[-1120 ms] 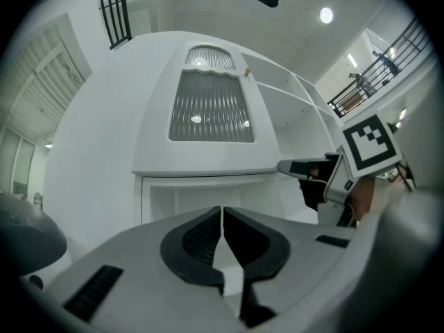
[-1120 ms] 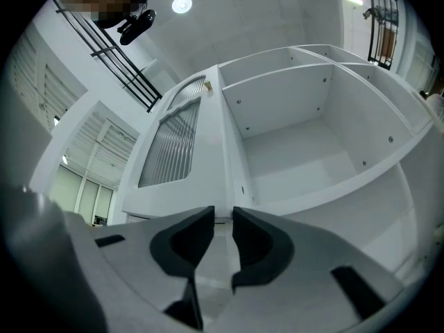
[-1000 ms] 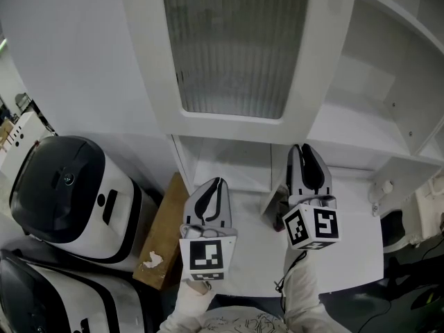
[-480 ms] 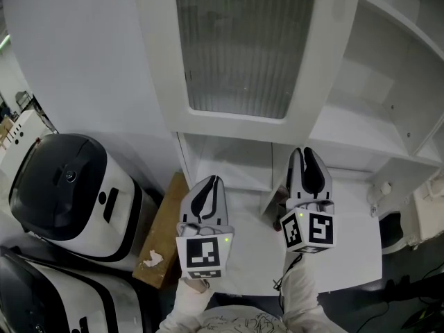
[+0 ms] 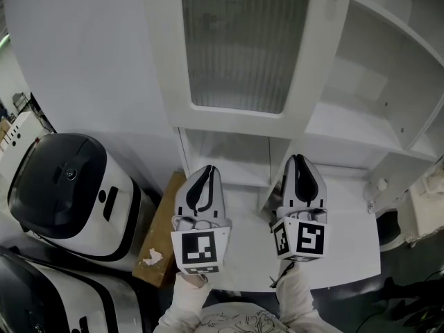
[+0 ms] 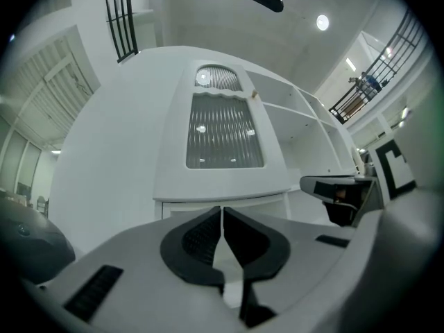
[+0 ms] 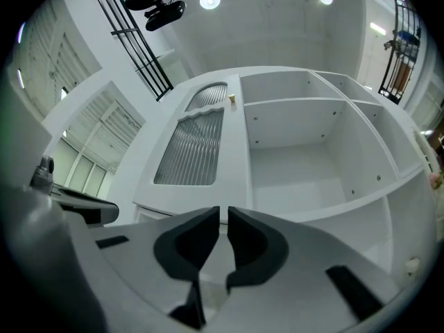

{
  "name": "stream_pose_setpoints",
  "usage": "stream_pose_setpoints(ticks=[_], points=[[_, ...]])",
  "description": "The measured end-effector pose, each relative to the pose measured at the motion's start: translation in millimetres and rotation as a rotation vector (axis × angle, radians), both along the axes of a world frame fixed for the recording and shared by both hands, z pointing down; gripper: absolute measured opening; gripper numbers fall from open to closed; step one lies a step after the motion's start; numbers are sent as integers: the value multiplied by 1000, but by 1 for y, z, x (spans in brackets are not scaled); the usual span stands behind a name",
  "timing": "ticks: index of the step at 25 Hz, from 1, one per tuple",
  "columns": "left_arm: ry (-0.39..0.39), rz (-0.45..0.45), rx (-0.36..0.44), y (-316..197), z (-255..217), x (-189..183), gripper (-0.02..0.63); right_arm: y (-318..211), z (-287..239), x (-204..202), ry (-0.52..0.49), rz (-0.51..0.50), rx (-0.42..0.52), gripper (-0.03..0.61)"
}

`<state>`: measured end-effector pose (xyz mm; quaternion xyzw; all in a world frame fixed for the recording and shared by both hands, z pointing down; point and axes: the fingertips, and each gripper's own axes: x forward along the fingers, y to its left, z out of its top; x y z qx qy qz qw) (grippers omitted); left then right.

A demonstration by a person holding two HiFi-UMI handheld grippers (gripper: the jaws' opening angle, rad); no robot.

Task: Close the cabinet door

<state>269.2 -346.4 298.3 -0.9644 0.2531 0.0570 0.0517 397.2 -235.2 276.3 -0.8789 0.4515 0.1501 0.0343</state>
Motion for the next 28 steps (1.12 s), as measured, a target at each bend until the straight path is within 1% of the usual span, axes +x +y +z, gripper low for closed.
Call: stream_pose_setpoints(ticks=[5, 14, 28], points=[[13, -12, 12, -2, -6, -8, 14, 3, 2, -9, -4, 6, -14, 25], [22, -16, 2, -6, -6, -19, 14, 2, 7, -23, -26, 1, -18, 3], [18, -15, 10, -10, -7, -22, 14, -5, 3, -28, -17, 6, -31, 3]])
